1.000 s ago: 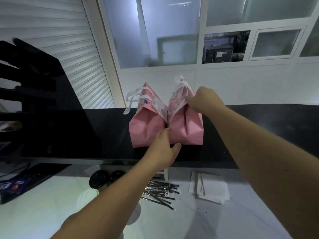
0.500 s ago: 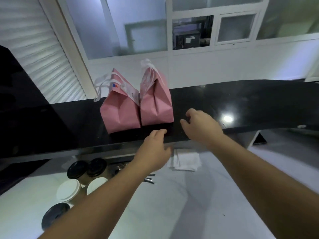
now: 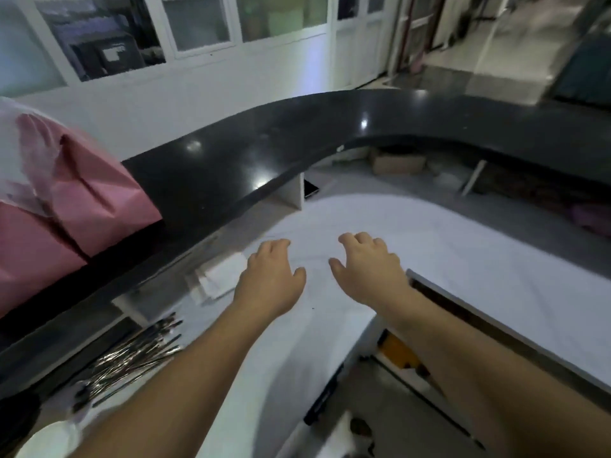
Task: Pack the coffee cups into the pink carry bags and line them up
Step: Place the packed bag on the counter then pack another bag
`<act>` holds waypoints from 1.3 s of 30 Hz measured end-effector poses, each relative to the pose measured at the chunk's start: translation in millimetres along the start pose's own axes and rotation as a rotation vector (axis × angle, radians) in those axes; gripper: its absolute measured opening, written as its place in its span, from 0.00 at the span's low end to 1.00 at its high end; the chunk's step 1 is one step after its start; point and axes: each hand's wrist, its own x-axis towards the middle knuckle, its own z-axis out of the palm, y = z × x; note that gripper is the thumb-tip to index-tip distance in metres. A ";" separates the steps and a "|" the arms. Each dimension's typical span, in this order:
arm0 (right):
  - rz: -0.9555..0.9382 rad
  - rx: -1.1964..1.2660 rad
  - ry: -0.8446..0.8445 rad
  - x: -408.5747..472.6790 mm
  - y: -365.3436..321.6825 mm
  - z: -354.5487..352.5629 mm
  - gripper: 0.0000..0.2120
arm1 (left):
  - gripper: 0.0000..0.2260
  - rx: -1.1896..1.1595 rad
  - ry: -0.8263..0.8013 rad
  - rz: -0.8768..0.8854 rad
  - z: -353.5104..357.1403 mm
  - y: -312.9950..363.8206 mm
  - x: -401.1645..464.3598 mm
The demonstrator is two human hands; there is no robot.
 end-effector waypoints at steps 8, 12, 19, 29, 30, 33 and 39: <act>0.350 -0.005 0.104 -99.8 143.0 -31.6 0.21 | 0.29 0.023 -0.166 0.334 71.1 133.1 -24.3; 0.504 0.014 0.143 -152.5 217.4 -54.5 0.23 | 0.29 0.048 -0.187 0.484 108.1 216.9 -50.7; 0.739 0.017 0.239 -269.9 371.8 -106.9 0.24 | 0.30 0.080 -0.270 0.709 181.8 381.5 -122.3; 1.002 0.021 0.416 -410.3 550.6 -190.1 0.24 | 0.29 0.071 -0.410 0.955 280.6 584.3 -221.5; 1.018 0.026 0.427 -417.5 564.6 -196.1 0.24 | 0.29 0.072 -0.423 0.972 289.4 599.7 -226.3; 1.057 0.032 0.463 -431.5 605.0 -210.1 0.21 | 0.29 0.080 -0.462 1.006 315.0 644.4 -234.0; 1.147 0.068 0.455 -426.0 692.7 -233.9 0.21 | 0.29 0.060 -0.552 1.041 374.1 737.3 -227.9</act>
